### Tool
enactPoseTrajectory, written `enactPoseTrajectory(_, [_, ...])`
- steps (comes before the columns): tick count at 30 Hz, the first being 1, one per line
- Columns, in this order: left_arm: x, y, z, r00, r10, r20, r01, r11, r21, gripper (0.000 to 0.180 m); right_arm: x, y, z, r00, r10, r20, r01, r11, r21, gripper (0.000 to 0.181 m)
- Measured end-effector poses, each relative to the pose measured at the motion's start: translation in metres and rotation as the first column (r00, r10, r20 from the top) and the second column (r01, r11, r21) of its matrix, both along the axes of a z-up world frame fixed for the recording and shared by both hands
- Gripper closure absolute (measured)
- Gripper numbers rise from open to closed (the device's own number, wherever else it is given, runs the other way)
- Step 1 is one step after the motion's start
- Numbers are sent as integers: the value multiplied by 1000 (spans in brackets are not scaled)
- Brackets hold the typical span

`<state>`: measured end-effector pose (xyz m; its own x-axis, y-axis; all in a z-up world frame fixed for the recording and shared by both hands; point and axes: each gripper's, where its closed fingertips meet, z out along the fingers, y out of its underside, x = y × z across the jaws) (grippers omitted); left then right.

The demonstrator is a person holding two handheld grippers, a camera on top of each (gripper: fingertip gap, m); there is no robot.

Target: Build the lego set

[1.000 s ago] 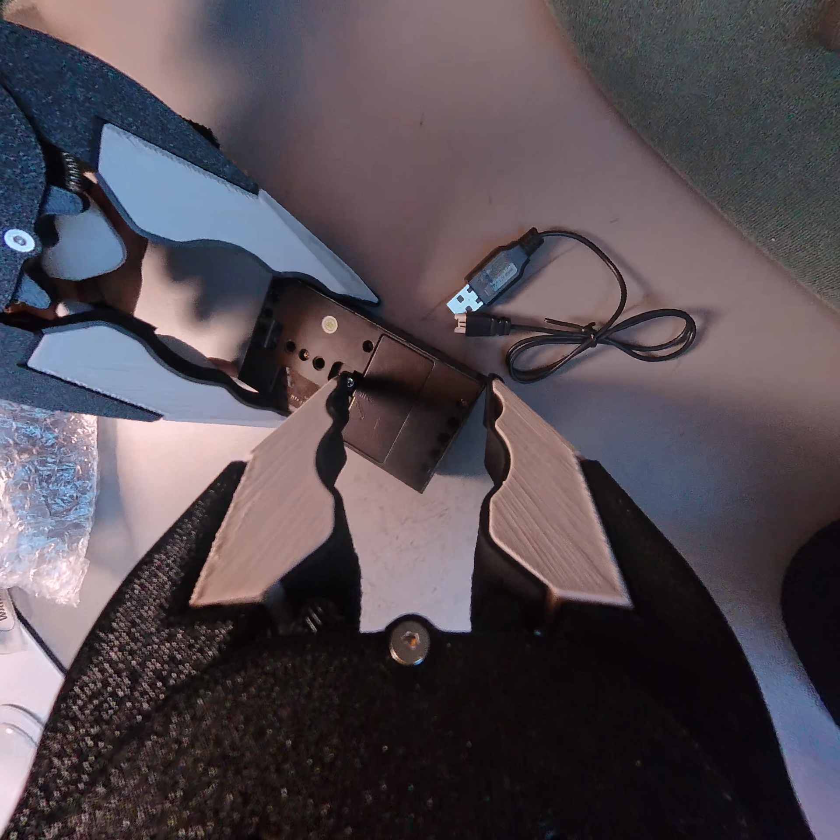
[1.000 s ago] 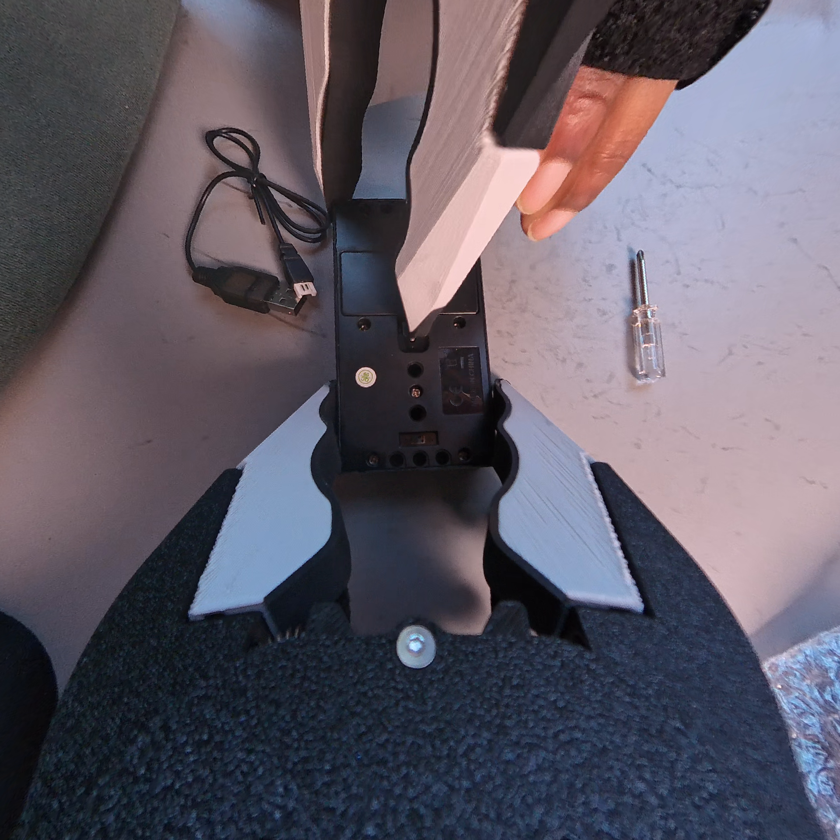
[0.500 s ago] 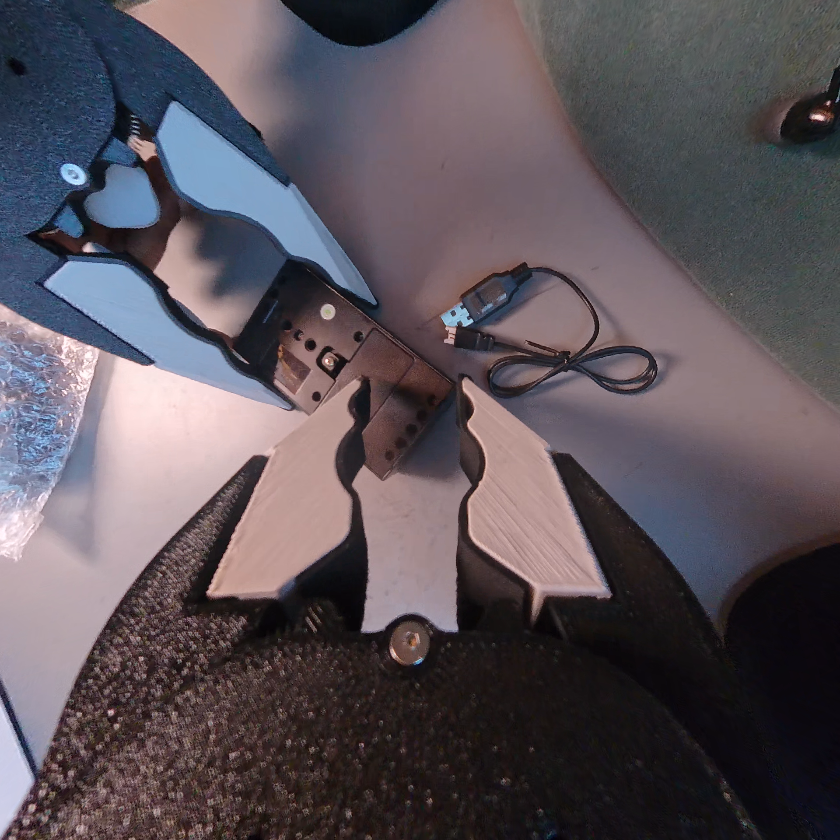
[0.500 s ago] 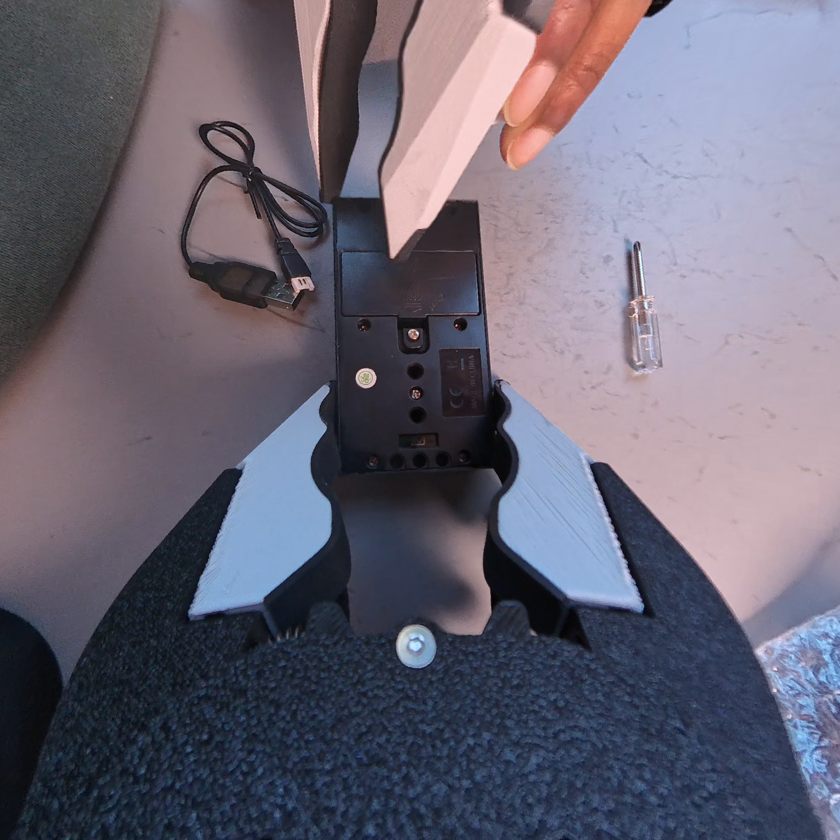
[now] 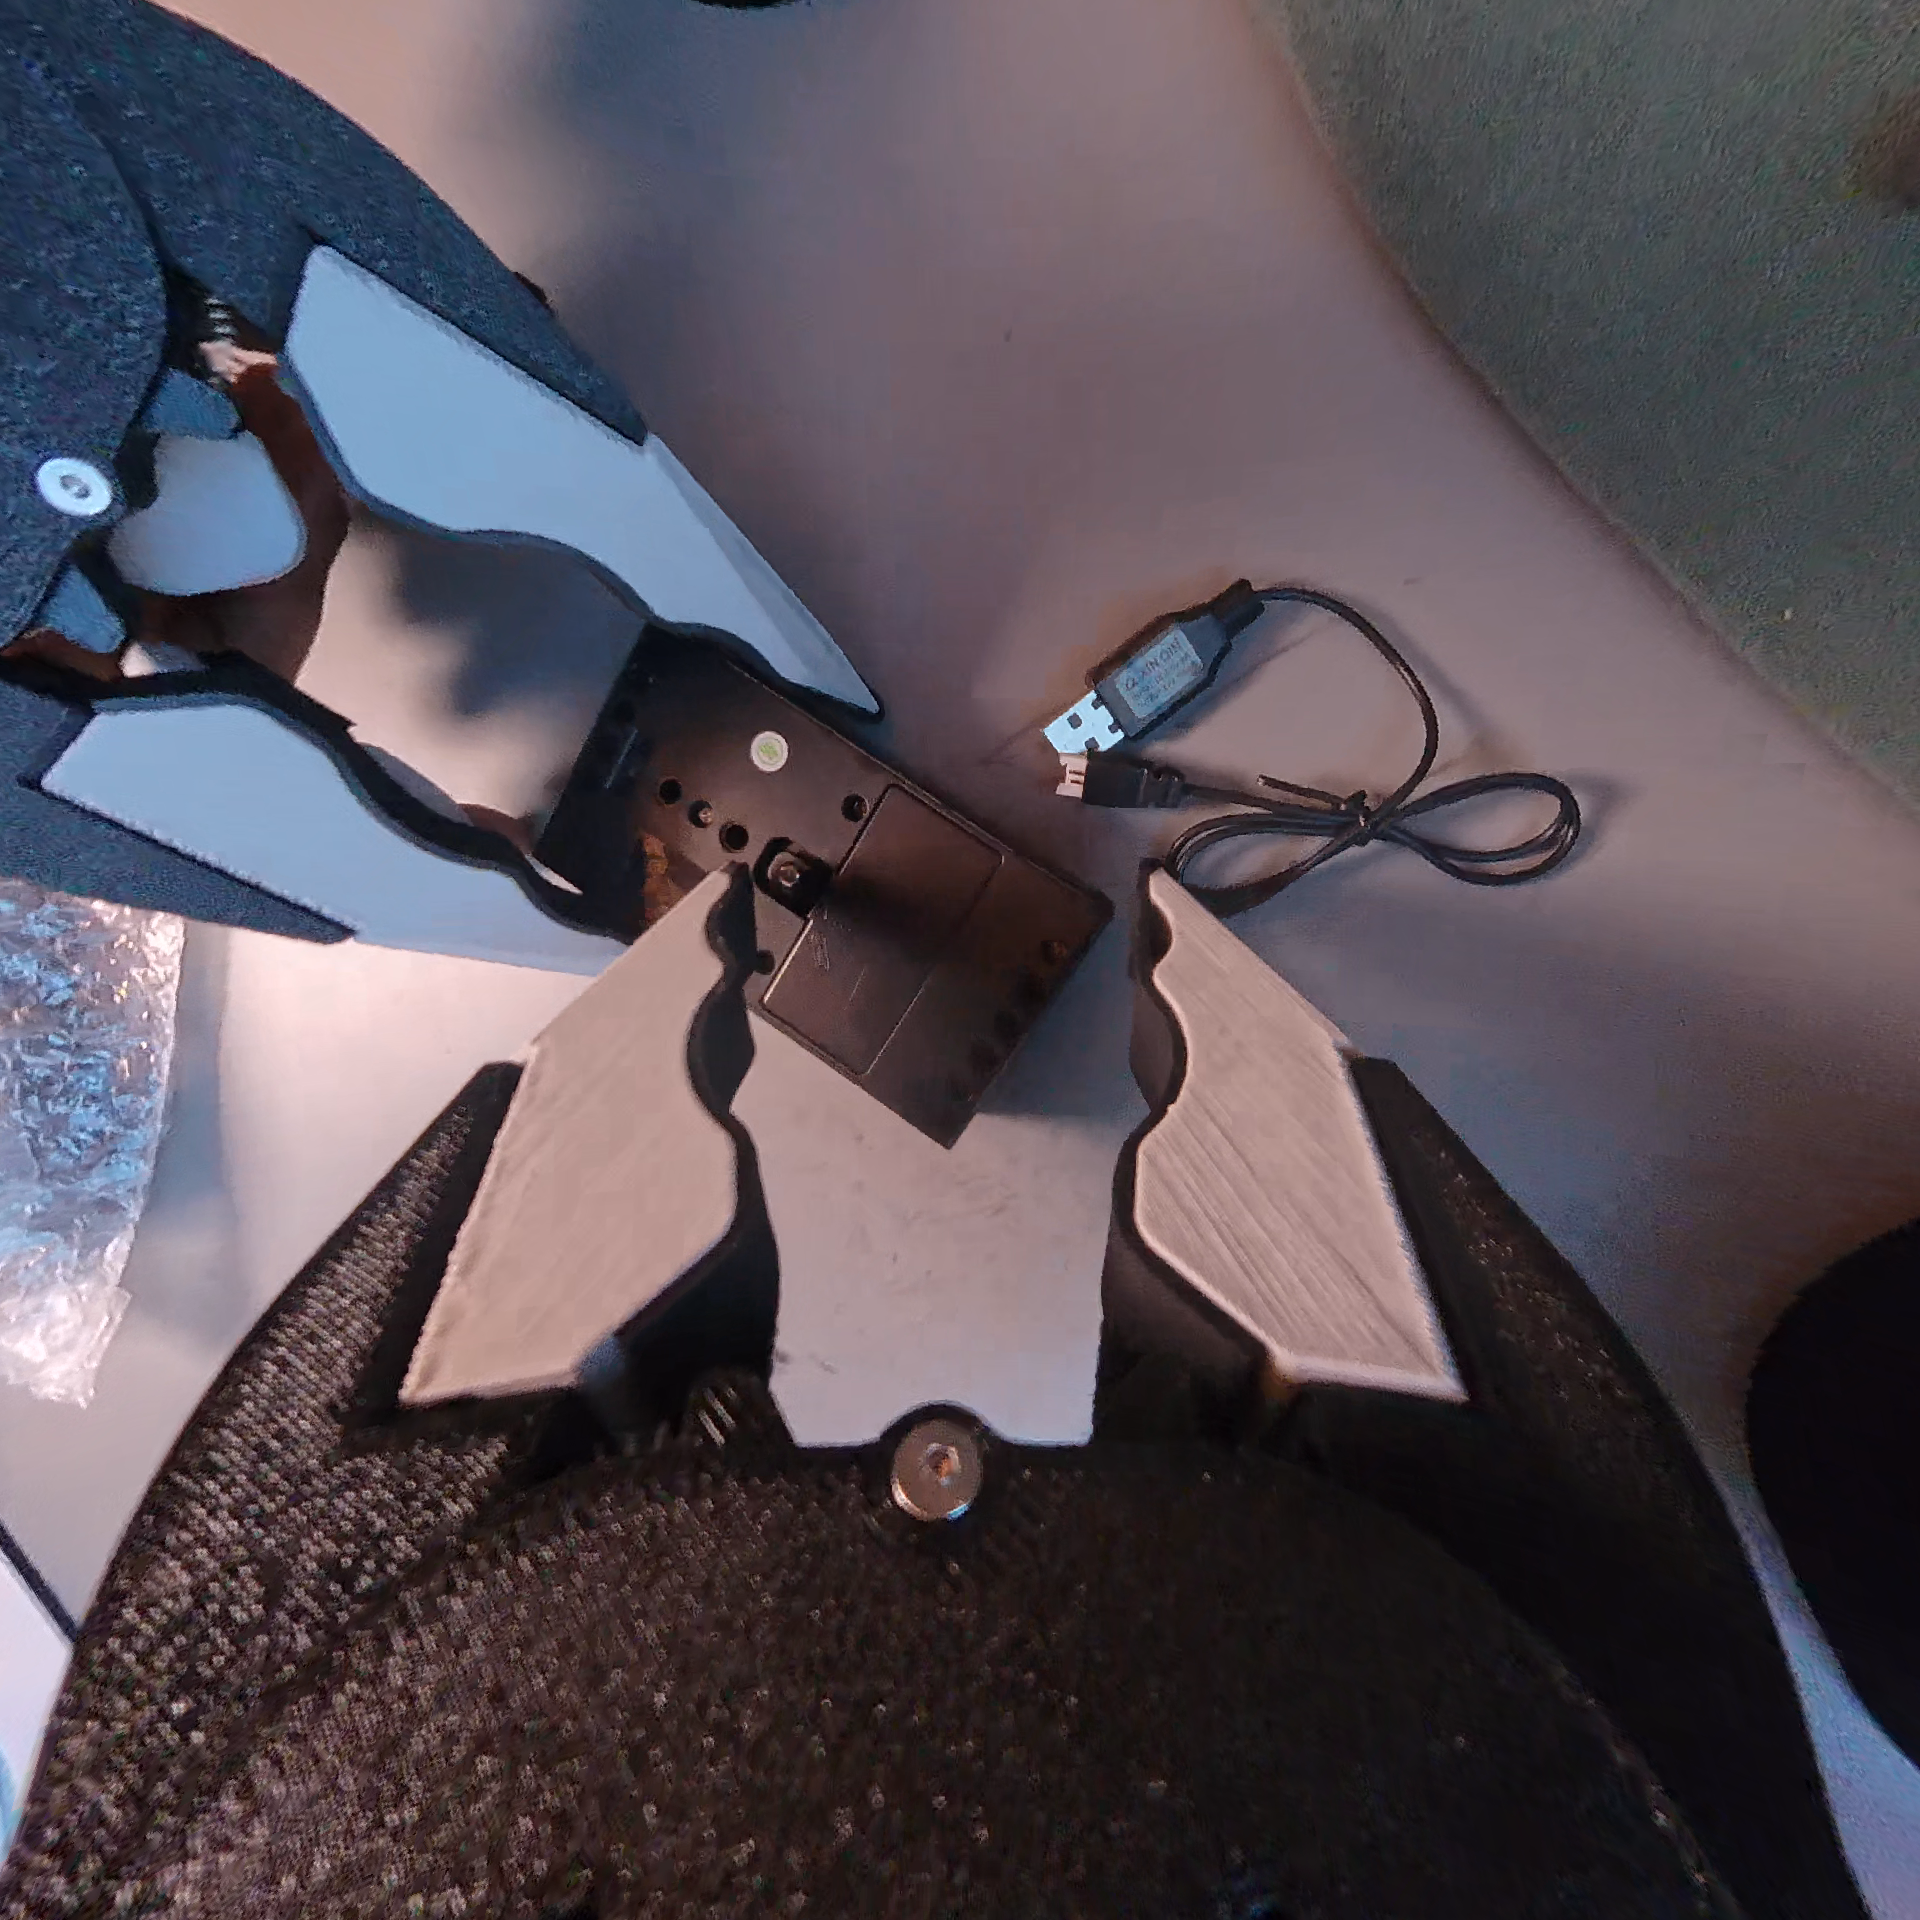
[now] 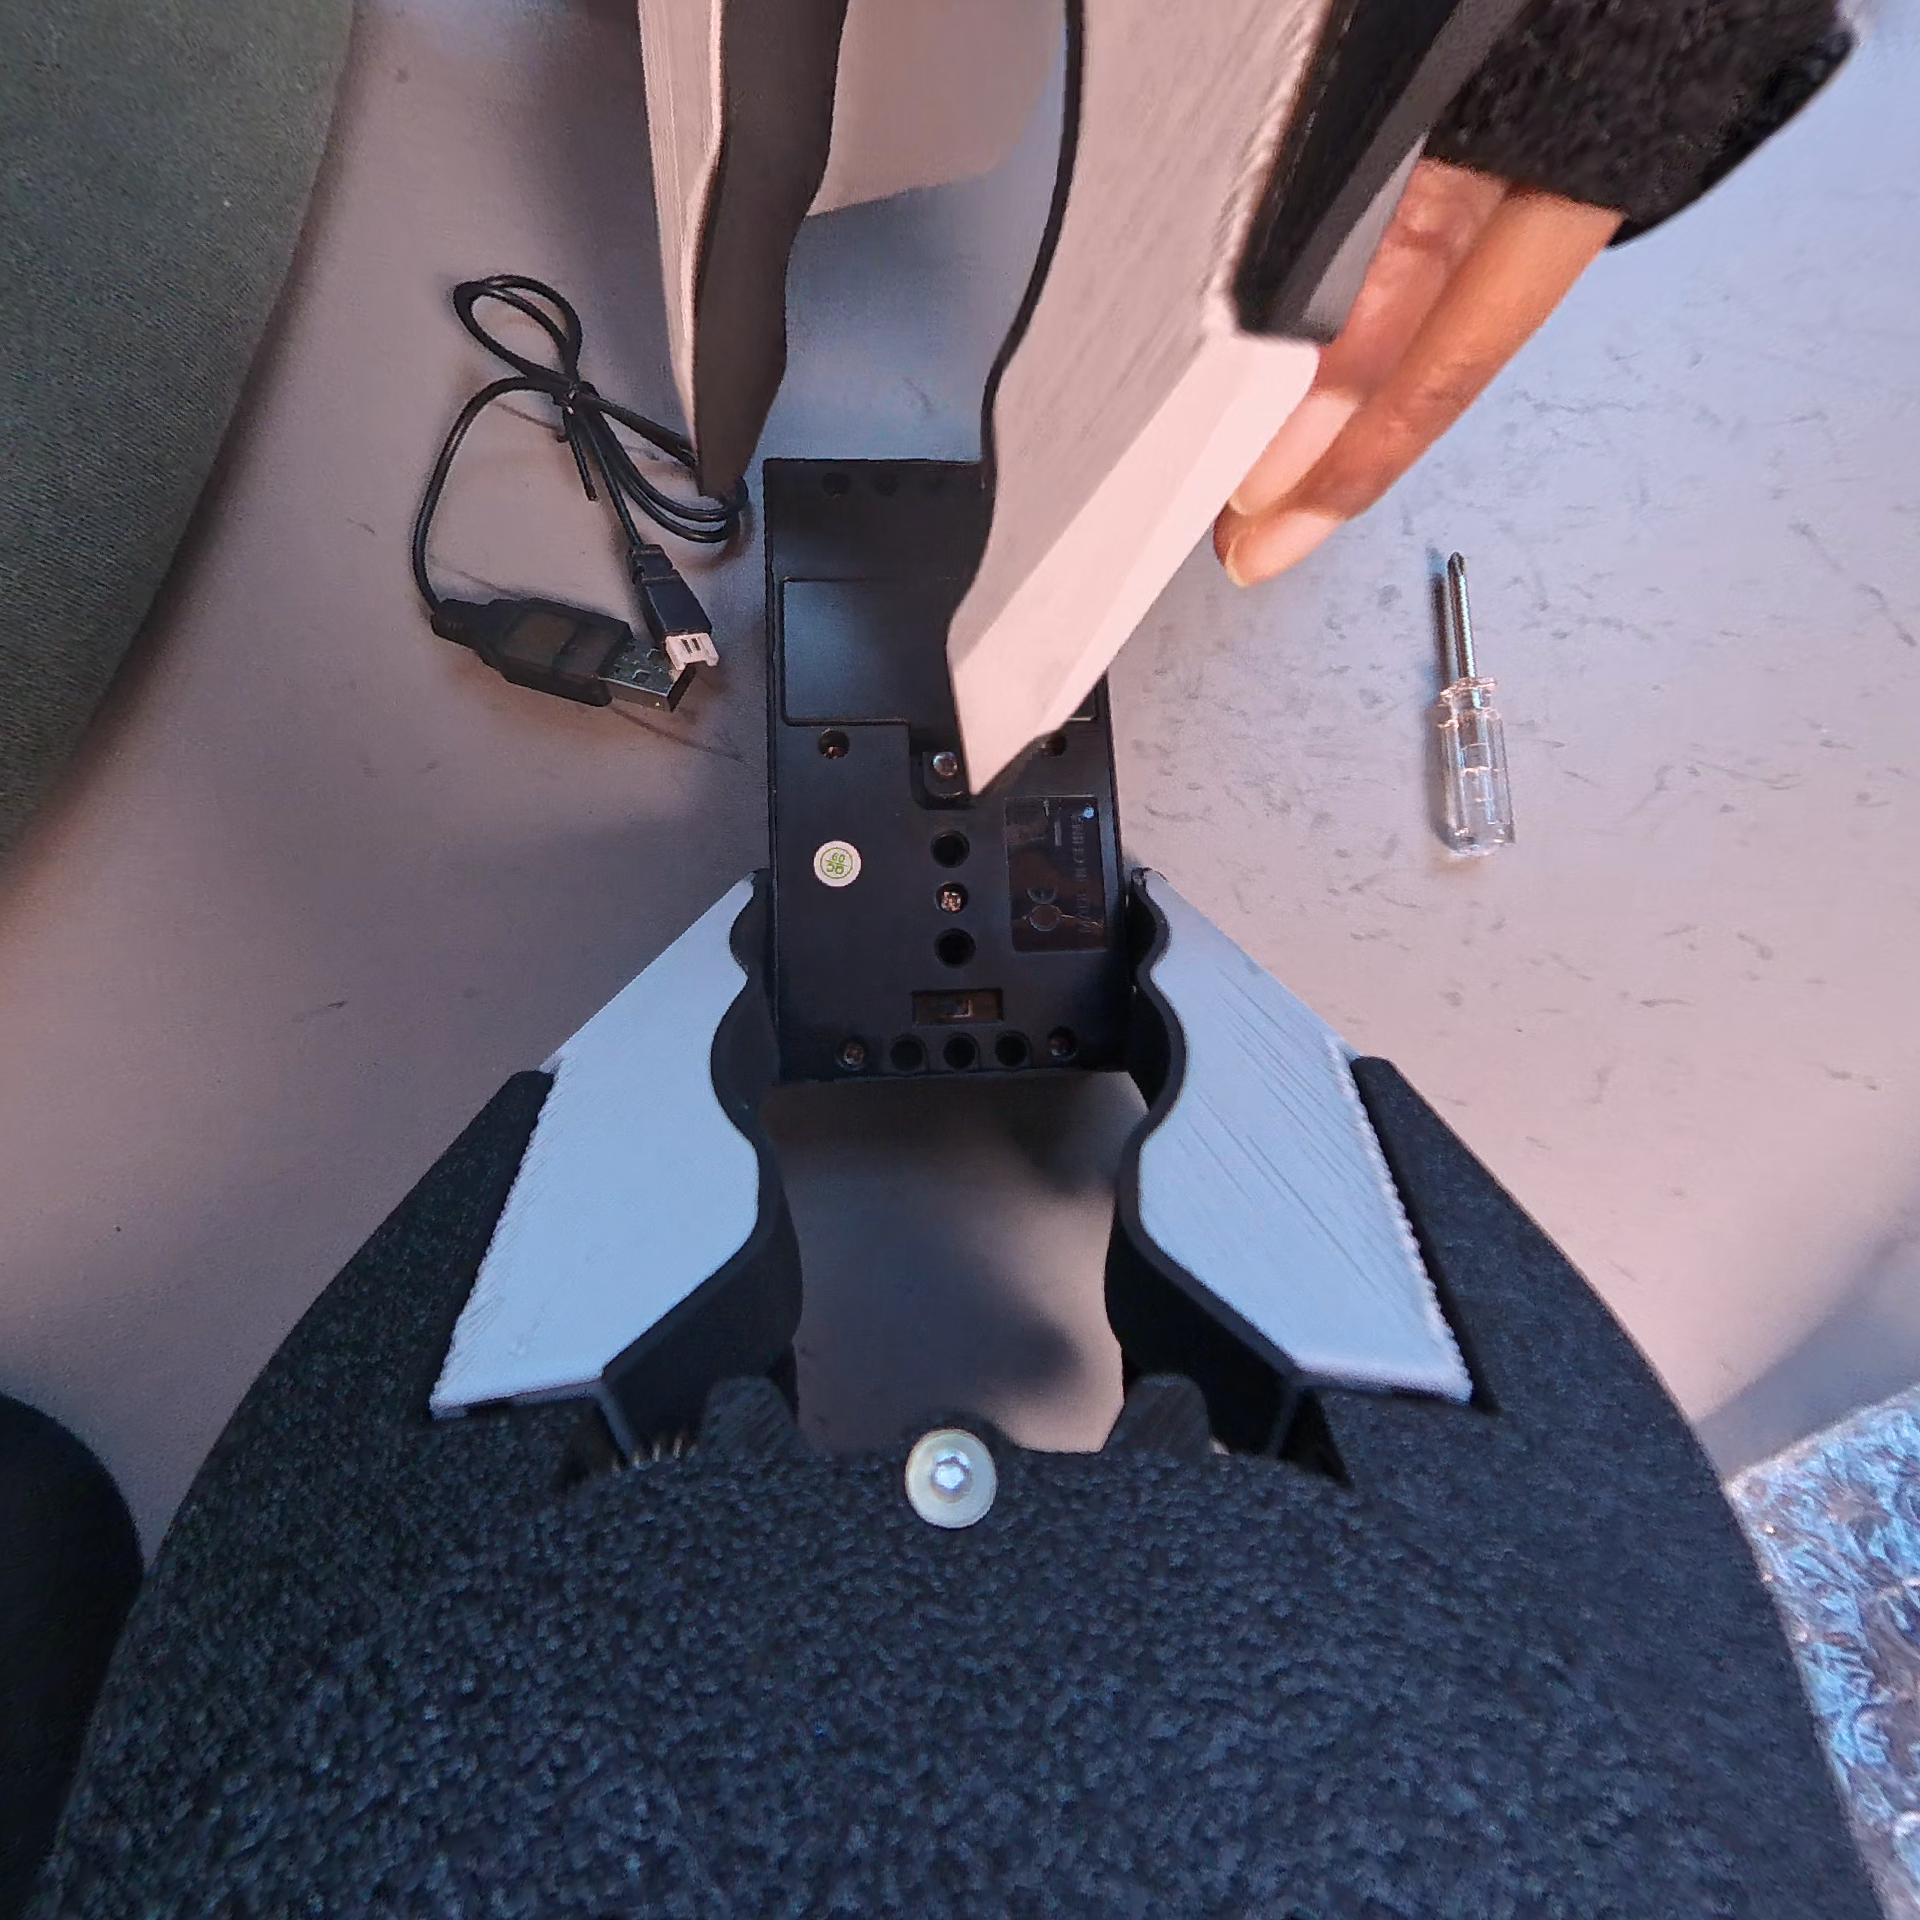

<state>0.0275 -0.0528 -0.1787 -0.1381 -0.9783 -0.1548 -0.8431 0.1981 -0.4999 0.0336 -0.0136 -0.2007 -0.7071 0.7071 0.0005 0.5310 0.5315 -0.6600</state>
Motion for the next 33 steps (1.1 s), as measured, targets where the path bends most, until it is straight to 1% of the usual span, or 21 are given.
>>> enactPoseTrajectory(2, [-1, -1, -3, 998, -48, -42, 48, 999, -5, 107, 0, 0, 0, 1000, 0, -1, 0, 1000, -1, 116])
enactPoseTrajectory(6, [-4, 1, -6, 986, -125, -112, 129, 991, 30, 110, 0, 0, 0, 1000, 1, -3, -1, 1000, -3, 116])
enactPoseTrajectory(9, [-6, 4, -8, 971, -173, -165, 190, 977, 92, 116, 0, 0, 0, 1000, 3, -4, -3, 1000, -3, 116])
enactPoseTrajectory(16, [-7, 5, -6, 949, -217, -229, 248, 962, 116, 121, 1, 0, 0, 1000, 4, -5, -4, 1000, -6, 116])
enactPoseTrajectory(25, [-7, 2, -4, 978, -152, -145, 175, 971, 164, 124, 1, 0, 1, 1000, 10, -5, -11, 1000, -6, 116])
enactPoseTrajectory(26, [-8, 0, -3, 978, -155, -139, 177, 972, 158, 139, 1, 0, 1, 1000, 10, -4, -10, 1000, -6, 116])
enactPoseTrajectory(29, [-11, -3, 1, 987, -123, -99, 140, 974, 179, 153, 4, 5, 1, 1000, -6, -1, 6, 1000, -1, 116])
enactPoseTrajectory(31, [-13, -5, 0, 991, -99, -93, 115, 976, 184, 157, 4, 5, 0, 1000, -10, 0, 10, 1000, -2, 116])
enactPoseTrajectory(33, [-13, -5, 2, 995, -73, -66, 83, 983, 164, 156, 3, 5, 0, 1000, -5, 6, 5, 1000, 5, 116])
